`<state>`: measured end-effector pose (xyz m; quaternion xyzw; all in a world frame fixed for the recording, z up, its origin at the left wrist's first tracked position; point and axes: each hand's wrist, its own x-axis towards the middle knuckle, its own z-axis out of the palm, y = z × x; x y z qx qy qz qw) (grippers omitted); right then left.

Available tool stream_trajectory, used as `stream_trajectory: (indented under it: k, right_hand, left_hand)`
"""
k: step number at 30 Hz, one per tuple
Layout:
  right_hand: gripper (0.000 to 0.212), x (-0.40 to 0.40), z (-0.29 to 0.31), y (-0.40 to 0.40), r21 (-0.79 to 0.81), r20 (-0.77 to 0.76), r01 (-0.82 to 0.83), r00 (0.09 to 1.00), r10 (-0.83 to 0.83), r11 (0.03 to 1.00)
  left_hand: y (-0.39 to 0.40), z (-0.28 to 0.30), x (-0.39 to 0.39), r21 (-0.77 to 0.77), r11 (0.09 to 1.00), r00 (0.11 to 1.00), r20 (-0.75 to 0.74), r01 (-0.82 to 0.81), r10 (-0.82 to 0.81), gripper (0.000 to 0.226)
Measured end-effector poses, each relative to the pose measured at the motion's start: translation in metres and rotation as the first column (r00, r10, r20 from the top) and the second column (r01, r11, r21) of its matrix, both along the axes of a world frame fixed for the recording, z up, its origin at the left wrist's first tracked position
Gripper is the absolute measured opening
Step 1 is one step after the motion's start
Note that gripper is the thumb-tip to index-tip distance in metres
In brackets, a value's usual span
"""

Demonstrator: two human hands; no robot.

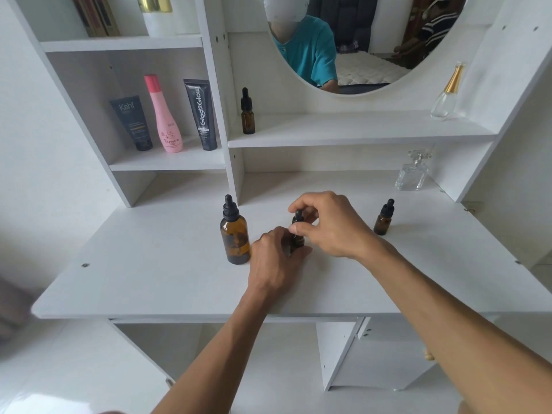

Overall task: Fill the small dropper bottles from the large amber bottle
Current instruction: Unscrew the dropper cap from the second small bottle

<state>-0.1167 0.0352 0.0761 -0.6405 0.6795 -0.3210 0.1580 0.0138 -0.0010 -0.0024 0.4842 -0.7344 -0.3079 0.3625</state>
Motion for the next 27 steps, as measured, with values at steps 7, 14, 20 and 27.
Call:
stream_trajectory:
  k: [7, 14, 20, 27]
  right_hand:
    - [0.014, -0.017, 0.012, -0.005, -0.237, 0.154, 0.205, 0.973, -0.172, 0.95]
    - [0.022, -0.035, -0.041, -0.02, -0.155, 0.081, 0.292, 0.956, -0.283, 0.944]
    - [0.022, -0.037, -0.075, -0.031, -0.132, 0.018, 0.315, 0.949, -0.316, 0.94]
    - [0.022, -0.034, -0.082, -0.031, -0.179, -0.017, 0.314, 0.946, -0.323, 0.932]
  left_hand:
    - [0.0, 0.001, 0.0, 0.009, 1.0, 1.0, -0.001, -0.019, 0.019, 0.029]
    - [0.002, 0.004, 0.0, 0.015, 1.0, 1.0, 0.007, -0.017, 0.017, 0.028]
    - [0.002, 0.004, 0.0, 0.004, 1.0, 1.0, 0.009, -0.015, 0.015, 0.028]
    - [0.001, 0.003, 0.001, -0.011, 1.0, 1.0, 0.006, -0.008, 0.008, 0.03]
